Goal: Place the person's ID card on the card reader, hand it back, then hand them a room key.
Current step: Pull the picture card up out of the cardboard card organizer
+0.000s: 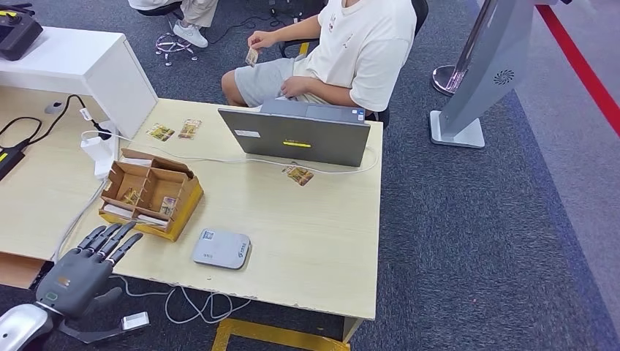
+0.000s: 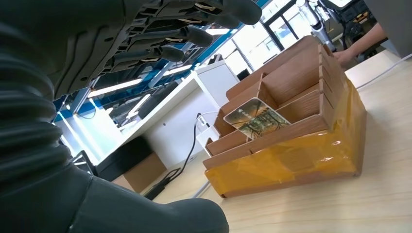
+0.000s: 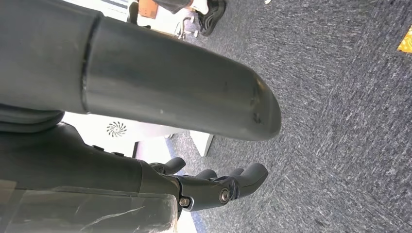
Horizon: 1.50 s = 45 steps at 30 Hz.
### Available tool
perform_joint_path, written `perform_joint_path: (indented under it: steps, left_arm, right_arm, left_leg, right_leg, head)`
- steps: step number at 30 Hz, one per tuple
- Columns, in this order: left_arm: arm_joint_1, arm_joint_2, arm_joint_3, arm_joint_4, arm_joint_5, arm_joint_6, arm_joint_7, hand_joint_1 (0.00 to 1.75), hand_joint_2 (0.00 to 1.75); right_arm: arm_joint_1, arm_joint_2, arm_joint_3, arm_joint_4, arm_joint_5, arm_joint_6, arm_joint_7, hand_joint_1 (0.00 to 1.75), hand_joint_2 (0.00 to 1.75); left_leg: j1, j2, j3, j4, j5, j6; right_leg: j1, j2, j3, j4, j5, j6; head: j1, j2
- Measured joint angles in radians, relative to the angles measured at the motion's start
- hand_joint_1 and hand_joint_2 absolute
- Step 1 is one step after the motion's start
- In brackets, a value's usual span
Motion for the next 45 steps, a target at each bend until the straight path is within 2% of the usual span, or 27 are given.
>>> perform_joint_path:
  steps: [6, 8, 10, 12, 17, 26, 38, 45]
  left_arm:
    - [-0.006, -0.017, 0.043, 0.025, -0.044, 0.008, 0.008, 0.0, 1.75]
    - [-0.028, -0.033, 0.049, 0.059, -0.067, 0.028, 0.01, 0.0, 0.87]
    - [-0.062, -0.055, 0.05, 0.107, -0.094, 0.053, 0.01, 0.0, 0.87]
    - [-0.109, -0.085, 0.047, 0.17, -0.13, 0.08, 0.014, 0.0, 1.75]
    - [-0.22, -0.158, 0.035, 0.32, -0.177, 0.146, 0.043, 0.0, 1.75]
    - [-0.346, -0.249, 0.016, 0.483, -0.186, 0.202, 0.046, 0.0, 1.75]
    - [-0.39, -0.302, -0.016, 0.545, -0.185, 0.211, 0.018, 0.0, 1.75]
    - [-0.42, -0.354, -0.093, 0.547, -0.176, 0.202, -0.01, 0.0, 1.75]
  right_arm:
    - [-0.001, 0.0, 0.0, 0.0, 0.013, 0.0, 0.0, 0.0, 0.0]
    - [-0.001, 0.0, 0.0, 0.0, 0.02, 0.0, 0.0, 0.0, 0.0]
    - [-0.002, 0.0, 0.0, 0.0, 0.028, 0.0, 0.0, 0.0, 0.0]
    - [-0.004, -0.001, 0.0, 0.0, 0.034, 0.0, -0.002, 0.0, 0.0]
    - [-0.009, -0.001, 0.0, 0.0, 0.043, 0.0, -0.001, 0.0, 0.0]
    - [-0.01, -0.001, 0.002, 0.0, 0.056, 0.0, -0.002, 0.0, 0.0]
    - [-0.011, -0.002, 0.003, 0.0, 0.061, 0.0, -0.002, 0.0, 0.0]
    - [-0.012, -0.002, 0.008, 0.0, 0.071, 0.0, -0.003, 0.0, 0.0]
  left_leg:
    - [0.0, -0.001, 0.0, 0.0, 0.0, 0.0]
    - [0.0, -0.001, 0.0, 0.0, 0.0, 0.0]
    - [0.0, -0.002, 0.0, 0.0, 0.0, 0.0]
    - [0.0, -0.003, 0.0, 0.0, 0.0, 0.0]
    - [0.0, -0.003, 0.0, 0.0, 0.0, 0.0]
    - [0.0, -0.003, 0.0, 0.001, 0.0, 0.0]
    - [0.0, -0.002, 0.0, 0.001, 0.0, 0.0]
    - [0.0, -0.002, 0.0, 0.001, 0.0, 0.0]
  right_leg:
    - [0.0, -0.001, 0.0, 0.0, 0.0, 0.0]
    - [0.0, -0.001, 0.0, 0.0, 0.0, 0.0]
    - [0.0, -0.002, 0.0, 0.0, 0.0, 0.0]
    - [0.0, -0.003, 0.0, 0.0, 0.0, 0.0]
    - [0.0, -0.003, 0.0, 0.0, 0.001, 0.0]
    - [0.0, -0.003, 0.0, 0.0, 0.001, 0.0]
    - [0.0, -0.002, -0.001, 0.0, 0.001, 0.0]
    - [-0.001, -0.002, 0.0, 0.0, 0.001, 0.0]
  head:
    - [0.0, 0.0]
    - [0.0, 0.0]
    - [0.0, 0.0]
    - [0.0, 0.0]
    - [0.0, 0.0]
    - [0.0, 0.0]
    - [0.0, 0.0]
    - [0.0, 0.0]
